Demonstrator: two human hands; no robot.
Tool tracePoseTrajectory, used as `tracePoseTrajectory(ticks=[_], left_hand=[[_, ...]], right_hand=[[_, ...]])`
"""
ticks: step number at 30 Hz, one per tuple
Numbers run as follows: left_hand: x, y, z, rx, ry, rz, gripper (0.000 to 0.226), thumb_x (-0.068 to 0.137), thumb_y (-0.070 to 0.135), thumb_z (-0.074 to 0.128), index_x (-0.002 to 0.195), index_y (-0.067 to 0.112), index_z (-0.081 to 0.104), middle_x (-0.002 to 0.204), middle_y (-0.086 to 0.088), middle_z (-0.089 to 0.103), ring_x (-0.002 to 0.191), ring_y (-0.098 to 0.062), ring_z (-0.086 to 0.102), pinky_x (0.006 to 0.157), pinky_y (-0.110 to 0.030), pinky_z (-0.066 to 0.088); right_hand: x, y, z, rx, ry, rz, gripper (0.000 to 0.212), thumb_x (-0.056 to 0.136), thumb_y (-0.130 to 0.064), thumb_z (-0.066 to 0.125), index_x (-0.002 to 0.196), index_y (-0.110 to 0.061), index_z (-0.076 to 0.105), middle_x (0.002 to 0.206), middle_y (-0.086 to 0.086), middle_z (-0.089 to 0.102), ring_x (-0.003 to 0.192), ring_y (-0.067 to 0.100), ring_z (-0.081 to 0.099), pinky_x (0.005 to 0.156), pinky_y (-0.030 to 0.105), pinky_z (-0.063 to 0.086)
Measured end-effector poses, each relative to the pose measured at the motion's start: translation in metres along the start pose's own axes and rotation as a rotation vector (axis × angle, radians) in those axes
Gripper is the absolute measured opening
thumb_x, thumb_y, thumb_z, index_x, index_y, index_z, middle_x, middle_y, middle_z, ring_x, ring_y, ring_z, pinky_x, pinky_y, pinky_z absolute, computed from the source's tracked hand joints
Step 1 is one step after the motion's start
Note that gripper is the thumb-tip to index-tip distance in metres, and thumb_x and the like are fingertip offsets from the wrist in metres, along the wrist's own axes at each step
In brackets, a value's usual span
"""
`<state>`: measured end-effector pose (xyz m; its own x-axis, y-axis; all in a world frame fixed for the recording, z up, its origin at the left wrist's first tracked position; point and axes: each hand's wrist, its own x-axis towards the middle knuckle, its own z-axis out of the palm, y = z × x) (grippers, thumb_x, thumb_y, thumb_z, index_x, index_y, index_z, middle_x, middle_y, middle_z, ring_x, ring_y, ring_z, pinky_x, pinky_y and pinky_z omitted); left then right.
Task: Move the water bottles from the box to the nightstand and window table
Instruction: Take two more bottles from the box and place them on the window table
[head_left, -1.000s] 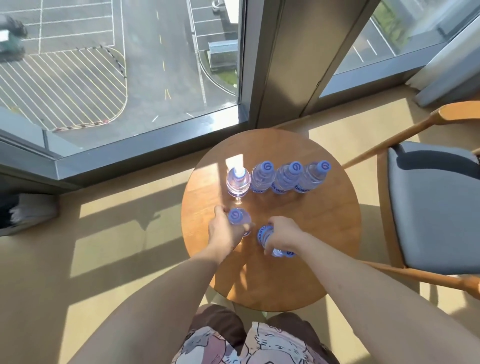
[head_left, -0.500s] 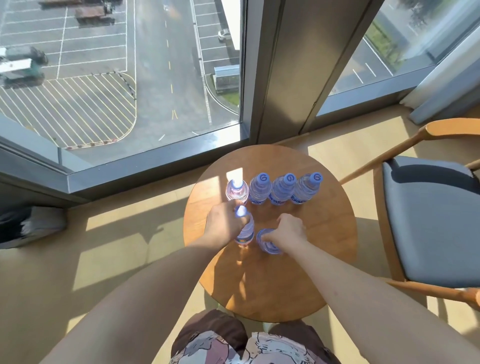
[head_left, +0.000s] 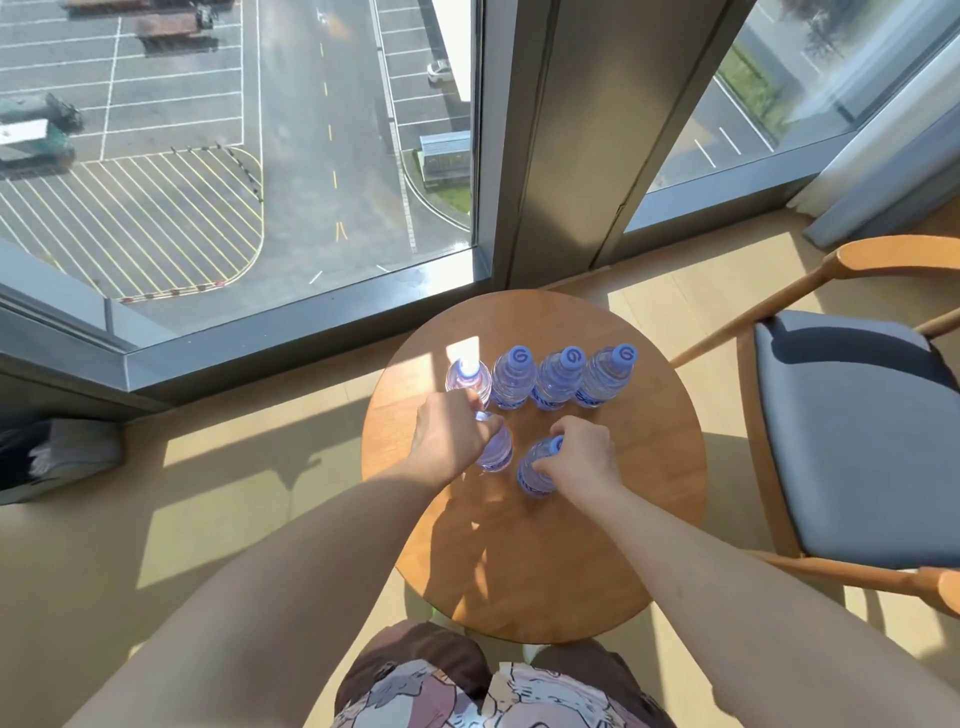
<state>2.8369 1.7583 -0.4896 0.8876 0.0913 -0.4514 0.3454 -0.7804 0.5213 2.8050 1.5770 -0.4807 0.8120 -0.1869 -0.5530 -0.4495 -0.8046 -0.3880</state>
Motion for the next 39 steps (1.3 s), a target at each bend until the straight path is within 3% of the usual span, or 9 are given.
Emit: tracePoseTrajectory(ticks=[10, 14, 18, 21, 24, 27, 31, 37, 39], left_hand=[[0.015, 0.004, -0.002, 0.052, 0.033, 0.093, 0.033, 0.087, 0.050, 0.072, 0.100, 0.019, 0.074, 0.069, -0.001, 0.062, 0.071, -0.025, 0.061, 0.053, -0.027, 0.034], [0.014, 0.005, 0.002, -0.066, 0.040, 0.097, 0.026, 0.083, 0.040, 0.076, 0.083, 0.014, 0.071, 0.057, 0.004, 0.053, 0.054, -0.015, 0.052, 0.046, -0.024, 0.030], [0.011, 0.008, 0.007, -0.080, 0.051, 0.102, 0.026, 0.083, 0.039, 0.076, 0.097, 0.017, 0.075, 0.060, 0.011, 0.052, 0.055, -0.003, 0.051, 0.043, -0.017, 0.031], [0.011, 0.013, 0.009, -0.110, 0.034, 0.108, 0.032, 0.082, 0.040, 0.080, 0.103, 0.017, 0.076, 0.061, 0.018, 0.050, 0.051, 0.001, 0.055, 0.045, -0.005, 0.038], [0.011, 0.016, 0.007, -0.173, -0.001, 0.077, 0.029, 0.078, 0.045, 0.085, 0.093, 0.024, 0.070, 0.057, 0.016, 0.053, 0.054, 0.023, 0.053, 0.046, -0.001, 0.037], [0.012, 0.021, -0.003, -0.085, -0.072, 0.069, 0.034, 0.082, 0.054, 0.080, 0.086, 0.026, 0.062, 0.070, 0.006, 0.065, 0.056, 0.006, 0.062, 0.045, -0.010, 0.040], [0.001, 0.036, -0.029, 0.207, -0.088, 0.065, 0.060, 0.091, 0.069, 0.059, 0.118, 0.016, 0.068, 0.109, -0.008, 0.072, 0.105, -0.028, 0.067, 0.078, -0.031, 0.049], [-0.034, 0.061, -0.072, 0.136, 0.233, -0.006, 0.053, 0.093, 0.058, 0.064, 0.132, 0.022, 0.066, 0.124, -0.006, 0.069, 0.119, -0.031, 0.061, 0.089, -0.035, 0.047], [-0.051, 0.066, -0.082, 0.128, 0.302, -0.051, 0.055, 0.093, 0.059, 0.061, 0.135, 0.024, 0.063, 0.128, -0.006, 0.065, 0.123, -0.031, 0.057, 0.094, -0.038, 0.047]], right_hand=[[0.026, -0.018, -0.009, -0.031, 0.001, -0.183, 0.036, 0.080, -0.012, 0.081, 0.113, -0.010, 0.069, 0.110, 0.008, 0.067, 0.105, 0.028, 0.061, 0.089, 0.039, 0.052], [0.031, -0.020, -0.007, -0.028, 0.036, -0.232, 0.029, 0.083, -0.003, 0.074, 0.110, -0.009, 0.068, 0.103, 0.008, 0.065, 0.099, 0.029, 0.060, 0.085, 0.041, 0.052], [0.034, -0.021, -0.007, -0.009, 0.081, -0.236, 0.026, 0.084, -0.003, 0.075, 0.109, -0.009, 0.069, 0.096, 0.006, 0.063, 0.096, 0.030, 0.061, 0.081, 0.039, 0.052], [0.037, -0.024, -0.010, -0.009, 0.057, -0.229, 0.034, 0.087, -0.006, 0.073, 0.120, -0.012, 0.068, 0.110, 0.010, 0.068, 0.104, 0.030, 0.061, 0.080, 0.034, 0.047], [0.037, -0.025, -0.015, -0.017, 0.007, -0.228, 0.044, 0.088, -0.010, 0.071, 0.131, -0.016, 0.063, 0.118, 0.009, 0.068, 0.109, 0.029, 0.061, 0.080, 0.032, 0.046], [0.033, -0.028, -0.024, -0.045, 0.002, -0.243, 0.048, 0.088, -0.014, 0.071, 0.135, -0.018, 0.062, 0.125, 0.007, 0.067, 0.118, 0.028, 0.060, 0.085, 0.033, 0.047], [0.022, -0.040, -0.044, -0.103, 0.003, -0.315, 0.049, 0.087, -0.010, 0.071, 0.135, -0.017, 0.062, 0.129, 0.008, 0.066, 0.122, 0.030, 0.058, 0.096, 0.039, 0.050], [0.010, -0.067, -0.085, -0.258, 0.033, -0.522, 0.029, 0.082, -0.008, 0.064, 0.111, -0.013, 0.068, 0.115, 0.010, 0.067, 0.110, 0.033, 0.062, 0.084, 0.035, 0.048], [0.005, -0.071, -0.092, -0.225, 0.014, -0.582, 0.041, 0.084, -0.013, 0.068, 0.125, -0.015, 0.065, 0.126, 0.009, 0.064, 0.119, 0.032, 0.058, 0.092, 0.036, 0.046]])
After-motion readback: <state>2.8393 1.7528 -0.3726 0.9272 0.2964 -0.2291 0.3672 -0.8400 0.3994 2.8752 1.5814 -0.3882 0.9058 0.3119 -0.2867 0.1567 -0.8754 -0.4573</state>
